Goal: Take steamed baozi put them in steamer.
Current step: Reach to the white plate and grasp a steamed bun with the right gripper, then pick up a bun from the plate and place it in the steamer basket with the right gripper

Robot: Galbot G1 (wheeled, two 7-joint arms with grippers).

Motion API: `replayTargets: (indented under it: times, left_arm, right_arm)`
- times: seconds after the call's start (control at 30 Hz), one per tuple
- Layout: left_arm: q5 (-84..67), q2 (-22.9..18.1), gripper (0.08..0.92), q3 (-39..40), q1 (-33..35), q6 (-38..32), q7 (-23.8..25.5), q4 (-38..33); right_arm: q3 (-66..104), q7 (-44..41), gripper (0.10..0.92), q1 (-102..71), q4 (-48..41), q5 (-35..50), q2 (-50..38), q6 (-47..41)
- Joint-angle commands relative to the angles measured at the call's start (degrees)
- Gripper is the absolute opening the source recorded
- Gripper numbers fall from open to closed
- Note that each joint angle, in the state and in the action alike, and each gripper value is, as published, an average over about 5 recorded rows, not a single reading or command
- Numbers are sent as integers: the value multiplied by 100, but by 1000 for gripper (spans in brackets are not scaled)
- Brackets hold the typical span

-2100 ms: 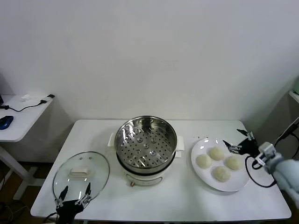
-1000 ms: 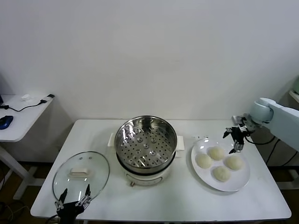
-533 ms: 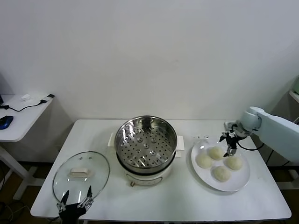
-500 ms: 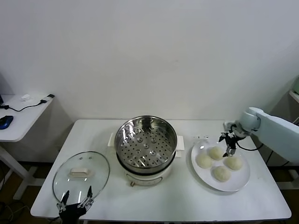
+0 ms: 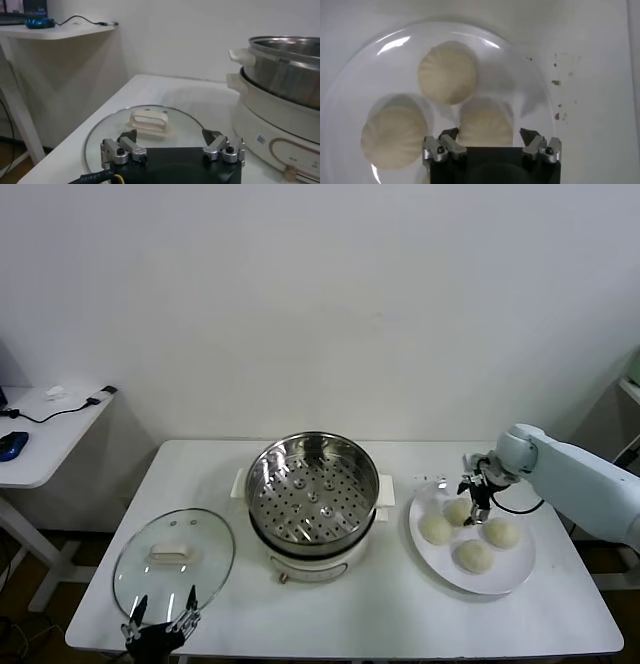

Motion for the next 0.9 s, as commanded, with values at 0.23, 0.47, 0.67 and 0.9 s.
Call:
replayTargets:
  times: [0.23, 0.47, 0.67, 0.9]
  left_arm:
    - [32, -2, 823, 22, 10, -19, -28, 19]
    - [128, -55, 823, 90, 27, -16, -103, 41]
    - [152, -67, 823, 132, 81, -20, -180, -15]
    - [38, 153, 823, 25, 162, -70, -307, -128]
  right_arm:
    - [181, -158, 723, -139, -114, -158, -14, -23]
    - [218, -305, 651, 77, 151, -84, -100, 88]
    - [-908, -652, 645, 1918, 707, 439, -108, 493]
    - [-2391, -888, 645, 4694, 1494, 1724, 939, 1181]
